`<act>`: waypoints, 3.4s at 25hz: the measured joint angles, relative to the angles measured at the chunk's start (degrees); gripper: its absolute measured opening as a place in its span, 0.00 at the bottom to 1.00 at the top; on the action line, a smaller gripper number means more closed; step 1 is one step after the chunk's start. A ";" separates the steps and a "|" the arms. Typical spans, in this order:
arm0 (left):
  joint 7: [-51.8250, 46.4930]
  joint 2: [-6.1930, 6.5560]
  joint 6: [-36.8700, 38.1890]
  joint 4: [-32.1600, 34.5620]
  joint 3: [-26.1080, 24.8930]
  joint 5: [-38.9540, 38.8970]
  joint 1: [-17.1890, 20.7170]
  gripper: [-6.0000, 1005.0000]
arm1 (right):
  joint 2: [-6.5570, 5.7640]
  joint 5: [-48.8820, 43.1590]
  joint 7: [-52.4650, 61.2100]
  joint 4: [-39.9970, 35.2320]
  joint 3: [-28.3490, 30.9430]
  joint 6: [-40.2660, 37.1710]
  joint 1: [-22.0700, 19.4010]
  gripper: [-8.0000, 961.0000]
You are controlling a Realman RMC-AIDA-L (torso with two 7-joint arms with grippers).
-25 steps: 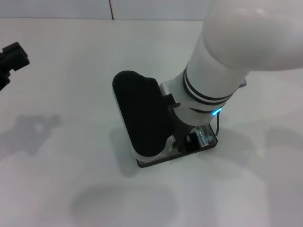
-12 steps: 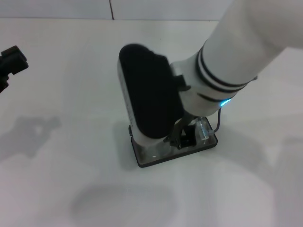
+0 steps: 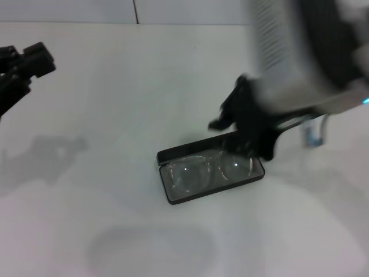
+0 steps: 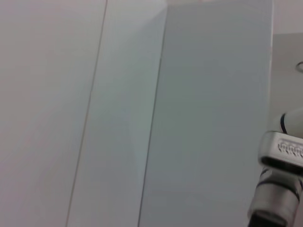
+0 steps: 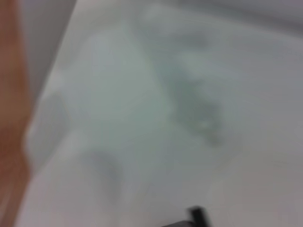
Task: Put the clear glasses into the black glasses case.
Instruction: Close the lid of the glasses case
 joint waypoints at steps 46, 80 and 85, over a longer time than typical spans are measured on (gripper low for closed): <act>-1.36 -3.79 -35.71 -21.60 25.39 18.69 -24.47 0.28 | -0.49 38.18 -32.19 47.72 54.84 4.15 -20.36 0.21; -0.65 -3.81 -40.56 -25.55 32.27 18.74 -25.42 0.23 | -0.34 36.98 -32.63 50.22 54.22 4.18 -20.26 0.21; -0.60 -3.81 -40.65 -25.79 34.40 18.88 -25.42 0.22 | -0.36 36.98 -32.89 50.52 54.21 4.18 -20.25 0.21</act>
